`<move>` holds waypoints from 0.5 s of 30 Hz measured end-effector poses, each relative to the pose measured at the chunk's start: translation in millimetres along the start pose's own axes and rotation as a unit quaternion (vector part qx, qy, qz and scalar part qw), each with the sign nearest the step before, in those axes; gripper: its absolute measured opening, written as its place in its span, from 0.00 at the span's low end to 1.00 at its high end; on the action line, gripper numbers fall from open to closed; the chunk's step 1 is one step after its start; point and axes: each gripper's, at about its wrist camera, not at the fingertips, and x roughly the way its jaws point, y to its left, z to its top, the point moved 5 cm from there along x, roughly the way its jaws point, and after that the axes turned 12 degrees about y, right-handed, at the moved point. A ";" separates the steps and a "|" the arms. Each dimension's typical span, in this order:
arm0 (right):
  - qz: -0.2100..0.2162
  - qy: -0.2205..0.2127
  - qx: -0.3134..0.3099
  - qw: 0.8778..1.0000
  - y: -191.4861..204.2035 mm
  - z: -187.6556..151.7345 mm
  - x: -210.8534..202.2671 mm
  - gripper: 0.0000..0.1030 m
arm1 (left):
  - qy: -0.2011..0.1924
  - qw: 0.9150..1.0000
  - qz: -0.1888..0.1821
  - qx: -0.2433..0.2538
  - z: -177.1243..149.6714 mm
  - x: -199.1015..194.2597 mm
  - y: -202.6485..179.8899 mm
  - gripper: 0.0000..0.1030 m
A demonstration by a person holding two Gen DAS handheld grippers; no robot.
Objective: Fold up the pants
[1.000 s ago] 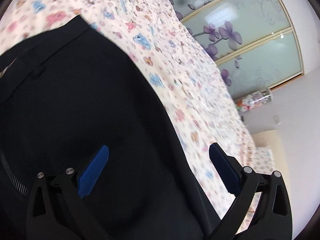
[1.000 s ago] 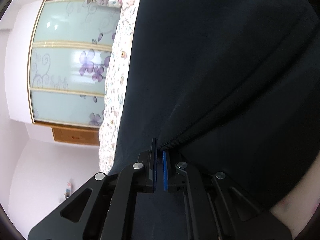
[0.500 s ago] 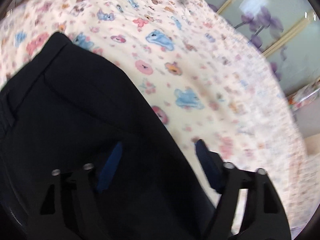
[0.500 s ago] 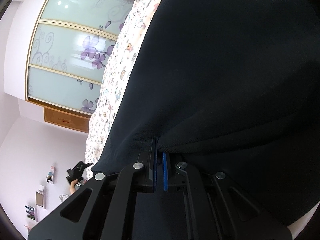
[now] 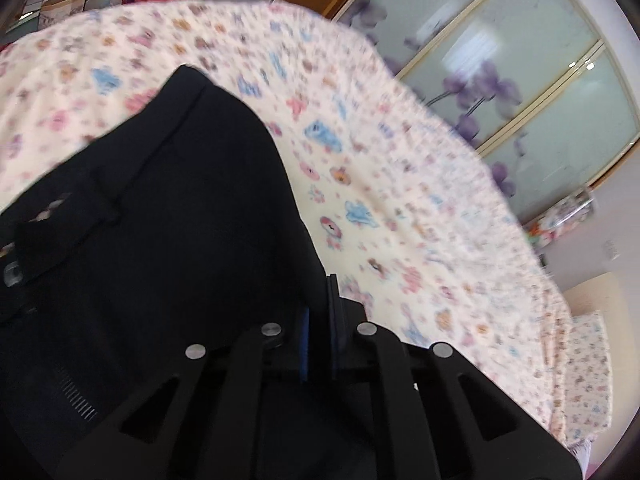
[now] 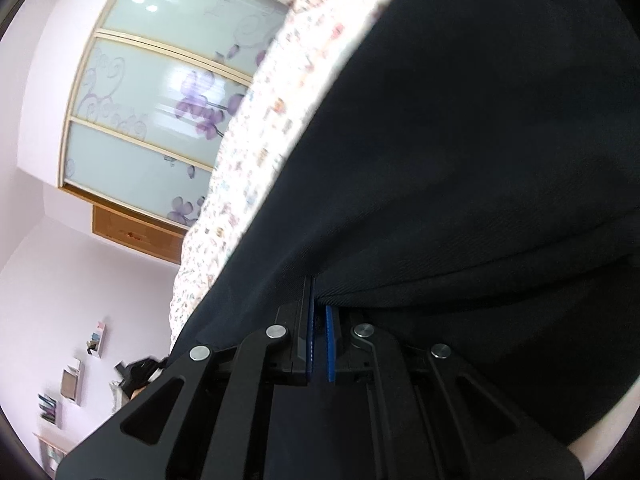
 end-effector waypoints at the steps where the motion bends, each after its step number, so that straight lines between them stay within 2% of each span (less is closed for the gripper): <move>1: 0.005 -0.017 -0.013 1.000 5.4 2.4 -9.4 0.04 | -0.012 1.000 -0.013 0.004 -7.7 -17.1 2.5 0.06; 5: 0.015 -0.071 -0.039 0.997 14.8 9.9 -40.3 0.04 | -0.068 0.996 -0.042 0.031 -45.0 -86.4 14.1 0.06; 9: 0.036 -0.097 -0.034 0.994 13.3 12.1 -61.9 0.04 | -0.123 0.989 -0.064 0.047 -105.3 -153.8 43.0 0.07; 12: 0.036 -0.106 -0.033 0.993 11.2 10.2 -70.6 0.04 | -0.142 0.986 -0.069 0.046 -147.5 -176.8 72.3 0.07; 15: 0.023 -0.103 -0.030 0.994 5.7 4.8 -71.6 0.04 | -0.135 0.988 -0.068 0.028 -183.4 -176.8 104.0 0.07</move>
